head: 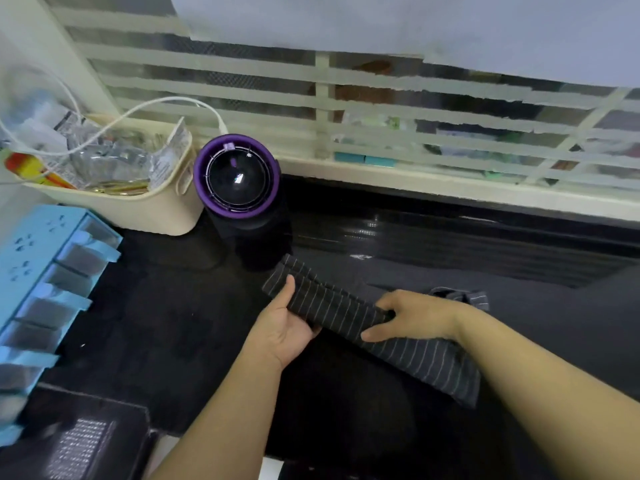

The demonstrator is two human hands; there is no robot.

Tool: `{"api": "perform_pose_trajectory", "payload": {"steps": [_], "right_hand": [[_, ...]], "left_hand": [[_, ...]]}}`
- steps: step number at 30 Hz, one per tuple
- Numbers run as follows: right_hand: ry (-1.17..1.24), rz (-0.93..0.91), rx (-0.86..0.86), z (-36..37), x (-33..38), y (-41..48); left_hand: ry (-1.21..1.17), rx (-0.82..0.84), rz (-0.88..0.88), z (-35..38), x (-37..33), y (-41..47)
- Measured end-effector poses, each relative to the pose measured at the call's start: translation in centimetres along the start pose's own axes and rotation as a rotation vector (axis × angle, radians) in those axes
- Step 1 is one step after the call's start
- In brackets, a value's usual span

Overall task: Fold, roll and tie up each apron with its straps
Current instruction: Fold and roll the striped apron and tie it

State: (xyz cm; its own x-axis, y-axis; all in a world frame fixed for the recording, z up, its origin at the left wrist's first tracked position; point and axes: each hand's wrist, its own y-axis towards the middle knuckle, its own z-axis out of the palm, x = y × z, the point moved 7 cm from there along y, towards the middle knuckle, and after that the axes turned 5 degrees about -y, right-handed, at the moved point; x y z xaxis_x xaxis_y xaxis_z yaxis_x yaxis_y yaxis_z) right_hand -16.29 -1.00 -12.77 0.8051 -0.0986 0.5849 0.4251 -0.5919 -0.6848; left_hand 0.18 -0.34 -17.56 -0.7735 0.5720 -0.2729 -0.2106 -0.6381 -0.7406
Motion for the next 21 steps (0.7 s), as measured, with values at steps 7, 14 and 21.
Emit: {"api": "perform_pose_trajectory", "payload": {"steps": [7, 14, 21], "right_hand": [[0.12, 0.086, 0.163, 1.0, -0.4, 1.3], [0.066, 0.062, -0.084, 0.4, -1.0, 1.6], [-0.309, -0.003, -0.493, 1.8, -0.8, 1.6]], "left_hand": [[-0.07, 0.08, -0.01, 0.2, 0.1, 0.1], [-0.072, -0.014, 0.003, -0.1, 0.1, 0.3], [0.093, -0.213, 0.162, -1.4, -2.2, 1.0]]}}
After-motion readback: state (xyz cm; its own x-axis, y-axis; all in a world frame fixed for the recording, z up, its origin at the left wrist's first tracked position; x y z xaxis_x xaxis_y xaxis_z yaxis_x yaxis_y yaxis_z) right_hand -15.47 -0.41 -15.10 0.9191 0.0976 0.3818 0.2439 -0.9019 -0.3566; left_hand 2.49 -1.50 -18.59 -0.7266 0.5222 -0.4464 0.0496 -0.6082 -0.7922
